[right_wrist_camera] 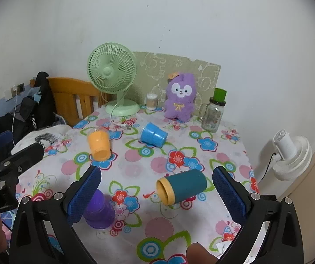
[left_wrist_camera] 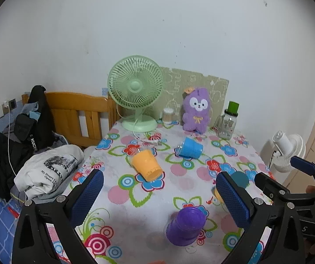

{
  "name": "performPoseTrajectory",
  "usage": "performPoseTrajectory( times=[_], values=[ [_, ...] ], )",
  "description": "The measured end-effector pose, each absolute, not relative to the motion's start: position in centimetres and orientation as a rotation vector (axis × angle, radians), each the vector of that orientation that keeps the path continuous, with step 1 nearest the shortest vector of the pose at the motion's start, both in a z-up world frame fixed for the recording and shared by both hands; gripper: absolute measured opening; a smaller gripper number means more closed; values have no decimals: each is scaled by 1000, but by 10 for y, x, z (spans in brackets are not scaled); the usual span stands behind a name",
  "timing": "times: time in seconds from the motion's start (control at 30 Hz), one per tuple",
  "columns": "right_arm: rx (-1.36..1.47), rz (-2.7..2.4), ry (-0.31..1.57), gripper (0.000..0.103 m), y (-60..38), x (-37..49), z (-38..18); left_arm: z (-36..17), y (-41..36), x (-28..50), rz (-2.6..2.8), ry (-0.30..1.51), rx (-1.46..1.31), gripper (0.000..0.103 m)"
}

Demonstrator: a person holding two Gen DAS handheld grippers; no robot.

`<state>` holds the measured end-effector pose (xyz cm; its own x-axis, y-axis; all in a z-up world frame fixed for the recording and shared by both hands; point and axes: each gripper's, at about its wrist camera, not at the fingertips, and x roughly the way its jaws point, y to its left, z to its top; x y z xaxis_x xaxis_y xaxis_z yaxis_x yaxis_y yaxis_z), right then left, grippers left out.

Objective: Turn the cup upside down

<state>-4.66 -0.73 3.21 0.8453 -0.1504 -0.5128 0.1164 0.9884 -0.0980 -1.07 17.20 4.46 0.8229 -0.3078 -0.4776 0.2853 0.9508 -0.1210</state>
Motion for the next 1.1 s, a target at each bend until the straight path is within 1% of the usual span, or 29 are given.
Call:
performPoseTrajectory(
  times=[0.5, 1.1],
  values=[
    [-80, -160, 473, 103, 2, -59, 52, 61, 180, -21, -294, 435, -50, 103],
    [-79, -160, 477, 103, 4, -59, 50, 58, 183, -18, -288, 441, -51, 103]
  ],
)
